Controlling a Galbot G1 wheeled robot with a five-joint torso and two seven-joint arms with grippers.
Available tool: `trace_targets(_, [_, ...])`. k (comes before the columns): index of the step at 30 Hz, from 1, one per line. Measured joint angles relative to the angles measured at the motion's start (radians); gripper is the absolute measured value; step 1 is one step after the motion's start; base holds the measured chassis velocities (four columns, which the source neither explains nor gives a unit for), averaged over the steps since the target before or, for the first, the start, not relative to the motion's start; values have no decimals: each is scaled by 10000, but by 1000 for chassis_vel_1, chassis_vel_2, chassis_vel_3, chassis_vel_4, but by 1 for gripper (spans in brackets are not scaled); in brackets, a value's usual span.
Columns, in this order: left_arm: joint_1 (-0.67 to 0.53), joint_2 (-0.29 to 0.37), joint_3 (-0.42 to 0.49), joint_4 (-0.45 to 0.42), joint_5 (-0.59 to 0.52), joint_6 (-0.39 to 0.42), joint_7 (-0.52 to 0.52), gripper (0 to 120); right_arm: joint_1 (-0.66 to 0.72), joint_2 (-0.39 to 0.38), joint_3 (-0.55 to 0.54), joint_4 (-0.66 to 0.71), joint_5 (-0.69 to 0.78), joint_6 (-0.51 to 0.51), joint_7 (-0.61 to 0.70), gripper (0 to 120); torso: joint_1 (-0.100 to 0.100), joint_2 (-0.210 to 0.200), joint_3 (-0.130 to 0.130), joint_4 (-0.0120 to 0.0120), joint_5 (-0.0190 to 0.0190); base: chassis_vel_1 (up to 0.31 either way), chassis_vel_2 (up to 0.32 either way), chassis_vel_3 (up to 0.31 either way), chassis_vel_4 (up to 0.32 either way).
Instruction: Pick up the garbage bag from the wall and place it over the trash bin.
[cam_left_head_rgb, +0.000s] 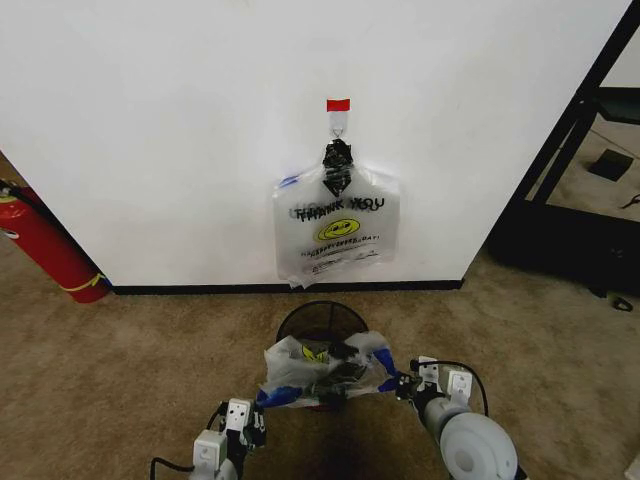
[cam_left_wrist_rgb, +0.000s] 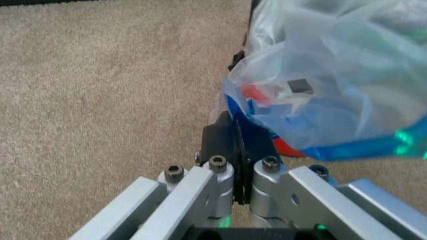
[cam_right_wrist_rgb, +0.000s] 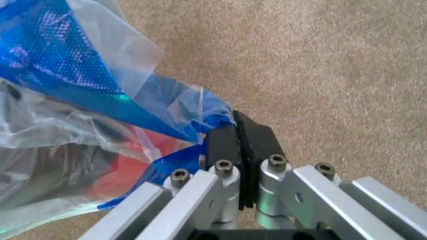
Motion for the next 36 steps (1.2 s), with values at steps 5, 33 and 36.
trace_targets(5, [-171,-301,10,145,-14,13,-12,0,264,73,-87,-246,5,71,59,0,0,0,0,0,0,0,0,0,0])
trace_targets(33, [-700,-1003,343,721,304,204,222,0,753,282,-66,-1184,-315,373,-366,0,0,0,0,0,1,0,0,0,0])
trace_targets(36, [-566,-926,311,533,337,252,222,5,672,251,-58,-1051,-315,362,-368,3,0,0,0,1,1,0,0,0,0])
